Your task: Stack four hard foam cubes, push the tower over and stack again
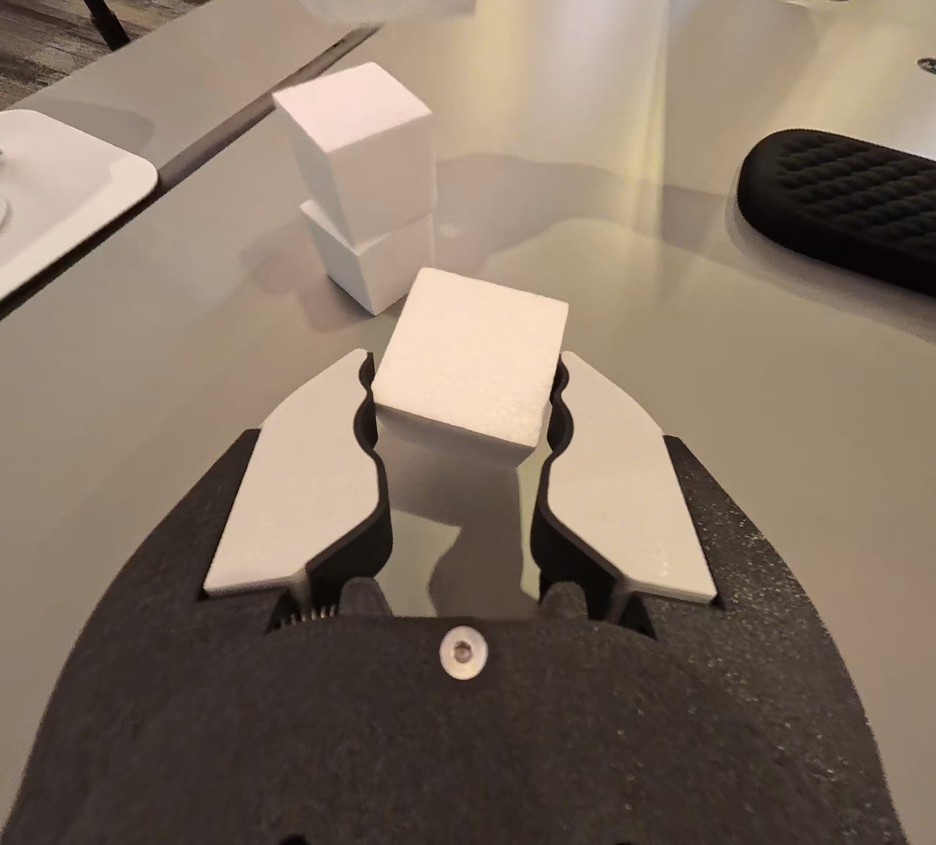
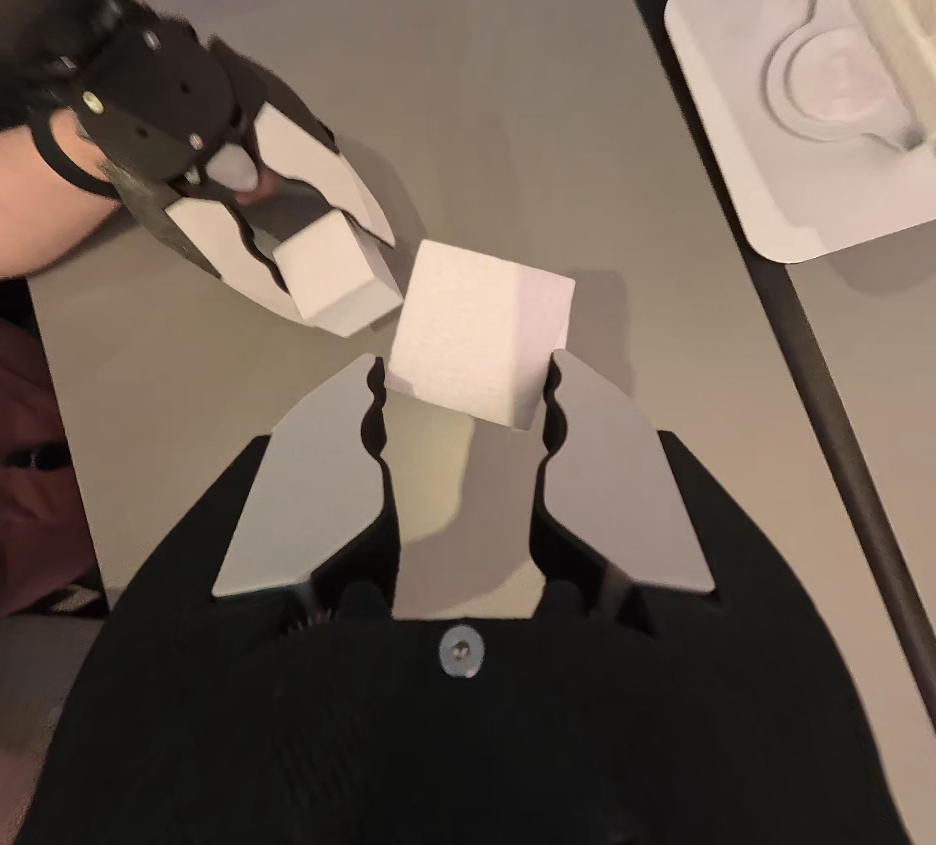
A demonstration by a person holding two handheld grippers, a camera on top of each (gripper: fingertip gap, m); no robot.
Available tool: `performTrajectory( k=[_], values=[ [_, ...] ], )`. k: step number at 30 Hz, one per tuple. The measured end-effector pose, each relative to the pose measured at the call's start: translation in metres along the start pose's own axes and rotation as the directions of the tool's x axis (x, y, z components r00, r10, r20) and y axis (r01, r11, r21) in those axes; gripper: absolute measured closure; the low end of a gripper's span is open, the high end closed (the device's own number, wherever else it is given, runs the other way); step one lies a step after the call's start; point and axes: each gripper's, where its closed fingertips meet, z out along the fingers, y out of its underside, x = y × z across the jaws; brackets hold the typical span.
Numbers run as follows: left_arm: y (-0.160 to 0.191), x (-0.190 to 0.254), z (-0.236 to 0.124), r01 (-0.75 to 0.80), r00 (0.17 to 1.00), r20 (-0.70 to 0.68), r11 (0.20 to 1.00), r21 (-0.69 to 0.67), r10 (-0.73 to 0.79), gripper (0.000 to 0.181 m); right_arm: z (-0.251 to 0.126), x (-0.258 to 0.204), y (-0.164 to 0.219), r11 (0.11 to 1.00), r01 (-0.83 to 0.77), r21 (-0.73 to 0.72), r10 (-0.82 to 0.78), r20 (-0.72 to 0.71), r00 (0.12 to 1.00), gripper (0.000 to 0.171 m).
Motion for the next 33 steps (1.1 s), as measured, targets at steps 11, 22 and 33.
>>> performTrajectory(
  k=[11,22,33],
  values=[
    [0.000,0.000,0.002,-0.015,1.000,0.004,1.000,-0.016,0.015,0.115,0.030,0.013,0.012,0.990,0.032,-0.136,-0.030,0.021,0.999,0.110],
    [-0.002,0.001,0.002,0.000,1.000,-0.013,1.000,-0.010,0.000,0.115,0.034,0.021,0.010,1.000,0.004,-0.014,-0.003,0.067,0.998,0.109],
    [0.008,0.005,0.010,-0.023,1.000,-0.016,0.998,-0.065,0.022,0.115,0.033,0.019,0.011,0.999,0.009,0.046,-0.013,0.105,0.994,0.109]
  ],
)
